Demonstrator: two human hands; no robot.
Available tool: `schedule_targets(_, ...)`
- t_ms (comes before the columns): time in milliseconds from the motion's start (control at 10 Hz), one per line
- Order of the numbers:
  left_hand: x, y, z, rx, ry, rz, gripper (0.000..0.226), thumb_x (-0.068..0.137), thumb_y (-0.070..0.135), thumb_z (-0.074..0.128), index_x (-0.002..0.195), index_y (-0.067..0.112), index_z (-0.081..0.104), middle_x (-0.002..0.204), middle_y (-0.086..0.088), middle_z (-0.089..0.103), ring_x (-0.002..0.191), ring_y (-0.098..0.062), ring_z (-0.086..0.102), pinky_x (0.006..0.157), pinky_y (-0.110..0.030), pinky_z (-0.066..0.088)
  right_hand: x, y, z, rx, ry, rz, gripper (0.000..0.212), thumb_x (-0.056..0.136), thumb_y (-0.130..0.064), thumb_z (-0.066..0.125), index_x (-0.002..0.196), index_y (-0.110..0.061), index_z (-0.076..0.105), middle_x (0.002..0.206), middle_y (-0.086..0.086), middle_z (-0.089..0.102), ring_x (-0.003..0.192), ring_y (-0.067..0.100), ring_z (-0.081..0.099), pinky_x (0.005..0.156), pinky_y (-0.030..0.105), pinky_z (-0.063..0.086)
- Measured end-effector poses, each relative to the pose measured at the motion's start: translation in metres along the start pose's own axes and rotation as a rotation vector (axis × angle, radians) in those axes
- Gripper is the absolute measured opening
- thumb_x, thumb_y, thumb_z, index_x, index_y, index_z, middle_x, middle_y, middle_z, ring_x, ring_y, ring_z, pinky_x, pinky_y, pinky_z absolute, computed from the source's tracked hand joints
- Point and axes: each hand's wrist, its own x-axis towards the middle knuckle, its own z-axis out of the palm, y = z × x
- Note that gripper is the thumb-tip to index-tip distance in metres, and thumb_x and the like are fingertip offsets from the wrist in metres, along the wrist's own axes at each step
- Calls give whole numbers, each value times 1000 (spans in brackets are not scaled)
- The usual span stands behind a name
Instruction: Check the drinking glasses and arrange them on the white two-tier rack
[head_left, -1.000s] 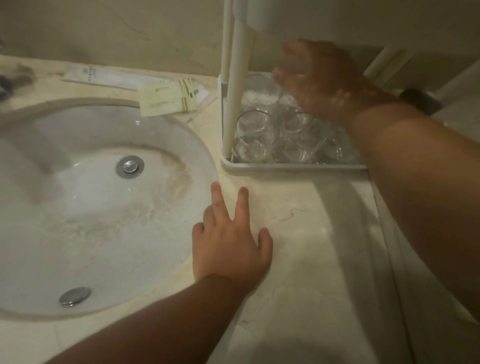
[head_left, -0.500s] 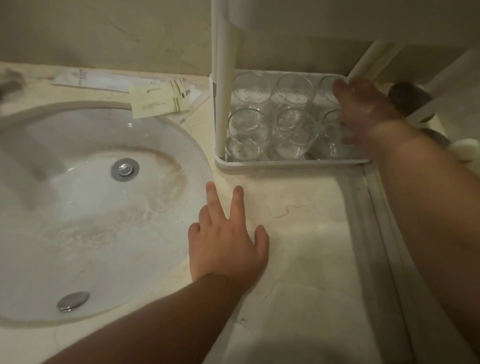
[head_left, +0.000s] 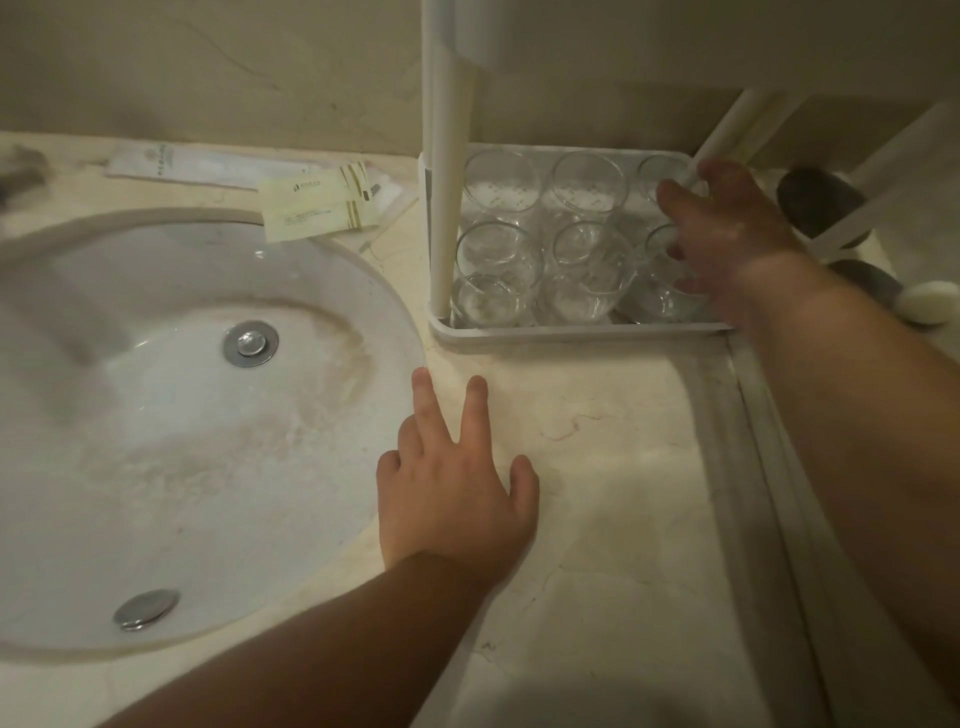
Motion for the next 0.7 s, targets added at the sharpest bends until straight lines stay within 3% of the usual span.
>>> schedule_targets(200,0,0,0,6,-16,3,75,88,58,29,155,28,13,165,-20,7,135,-34,38,98,-49,39,-12,3,-1,-188,129,-139,72,87,-64,49,149,-35,29,154,0,37,138,28,40,111,39,35)
schedule_targets(400,-2,0,-1,-35,-28,-5,73,87,54,32,154,31,14,165,-20,7,133,-34,38,100,-47,35,-46,13,-7,-223,214,-190,69,90,-56,54,150,-29,32,157,4,29,140,27,35,102,26,28)
schedule_targets(600,-6,-3,-10,-135,-64,-3,74,84,51,36,153,33,18,166,-16,5,142,-31,30,108,-45,30,-111,17,-21,-160,153,-284,66,90,-47,62,146,-21,41,148,6,41,135,24,42,109,28,33)
schedule_targets(700,-8,-5,-21,-201,-70,15,76,83,47,41,154,32,19,166,-15,3,149,-30,19,114,-45,24,-146,20,-31,-146,130,-286,60,92,-45,61,145,-28,40,151,6,35,137,21,38,101,22,25)
